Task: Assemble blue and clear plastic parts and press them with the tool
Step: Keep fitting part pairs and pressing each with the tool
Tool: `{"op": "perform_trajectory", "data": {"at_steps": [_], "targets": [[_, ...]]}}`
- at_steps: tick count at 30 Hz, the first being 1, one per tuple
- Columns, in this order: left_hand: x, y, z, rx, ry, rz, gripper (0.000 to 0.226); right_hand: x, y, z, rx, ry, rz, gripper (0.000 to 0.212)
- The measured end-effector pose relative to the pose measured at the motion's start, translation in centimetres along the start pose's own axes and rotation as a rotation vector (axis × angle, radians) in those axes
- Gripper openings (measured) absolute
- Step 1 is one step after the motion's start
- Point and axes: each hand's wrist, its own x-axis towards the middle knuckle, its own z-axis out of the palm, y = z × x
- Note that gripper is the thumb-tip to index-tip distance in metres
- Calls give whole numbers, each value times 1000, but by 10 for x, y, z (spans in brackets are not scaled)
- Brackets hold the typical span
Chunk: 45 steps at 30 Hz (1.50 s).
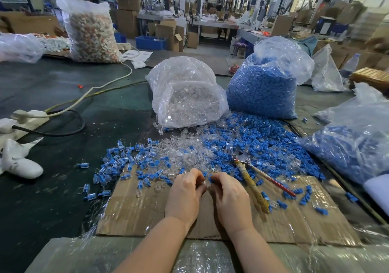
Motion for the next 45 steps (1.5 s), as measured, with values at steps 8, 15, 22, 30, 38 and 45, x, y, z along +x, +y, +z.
{"op": "perform_trajectory", "data": {"at_steps": [8, 15, 22, 30, 38, 45], "targets": [[0, 1, -4, -54, 15, -14, 9, 0, 0, -3, 37, 24, -79, 19], [-1, 1, -7, -84, 29, -13, 10, -1, 0, -1, 83, 67, -53, 10], [-2, 1, -9, -94, 53, -4, 10, -3, -3, -4, 79, 64, -80, 5], [-3, 3, -10, -151, 7, 16, 12, -1, -3, -2, -12, 63, -123, 14], [-5, 5, -12, -303, -34, -35, 30, -1, -2, 0, 25, 81, -150, 8], [-4, 3, -14, -388, -46, -97, 27, -2, -3, -2, -30, 68, -86, 10]]}}
